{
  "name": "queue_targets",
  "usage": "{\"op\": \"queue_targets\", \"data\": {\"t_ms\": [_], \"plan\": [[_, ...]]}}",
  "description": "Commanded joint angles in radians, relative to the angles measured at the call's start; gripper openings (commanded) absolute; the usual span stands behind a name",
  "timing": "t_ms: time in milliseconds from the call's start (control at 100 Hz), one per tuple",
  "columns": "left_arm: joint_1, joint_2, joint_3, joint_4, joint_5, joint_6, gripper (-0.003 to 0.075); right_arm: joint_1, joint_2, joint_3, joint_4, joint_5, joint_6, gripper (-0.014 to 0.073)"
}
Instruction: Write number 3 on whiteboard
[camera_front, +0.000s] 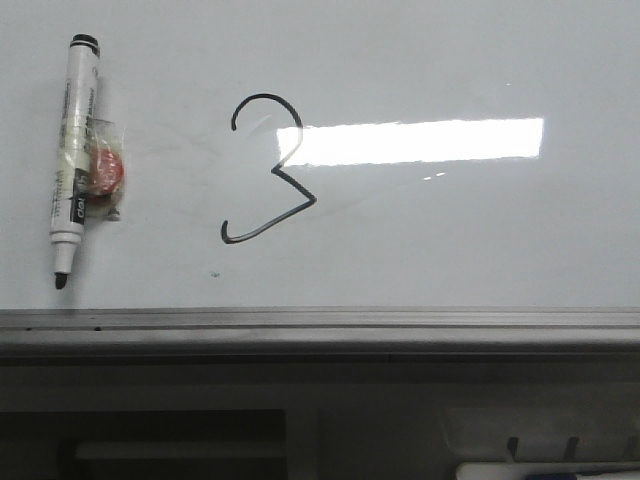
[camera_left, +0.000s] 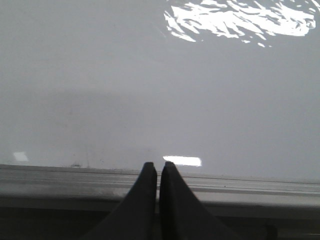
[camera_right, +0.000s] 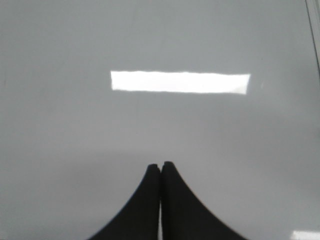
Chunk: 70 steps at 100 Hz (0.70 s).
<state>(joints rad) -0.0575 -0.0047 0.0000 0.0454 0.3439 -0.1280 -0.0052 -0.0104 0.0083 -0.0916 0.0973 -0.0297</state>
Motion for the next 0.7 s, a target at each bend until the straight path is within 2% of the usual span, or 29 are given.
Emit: {"op": "queue_targets", "data": {"t_ms": [0, 190, 690], "plan": [[0.002, -0.025, 0.012, -0.011, -0.045, -0.004, -0.0020, -0.007, -0.016, 0.029, 0.005, 0.007, 0.002, -0.0061], [0.002, -0.025, 0.012, -0.011, -0.045, -0.004, -0.0020, -0.007, -0.016, 0.029, 0.005, 0.232, 0.002, -0.0061], [0.002, -0.025, 0.012, -0.011, -0.045, -0.004, -0.0020, -0.007, -0.016, 0.029, 0.005, 0.227, 0.002, -0.0061]]}}
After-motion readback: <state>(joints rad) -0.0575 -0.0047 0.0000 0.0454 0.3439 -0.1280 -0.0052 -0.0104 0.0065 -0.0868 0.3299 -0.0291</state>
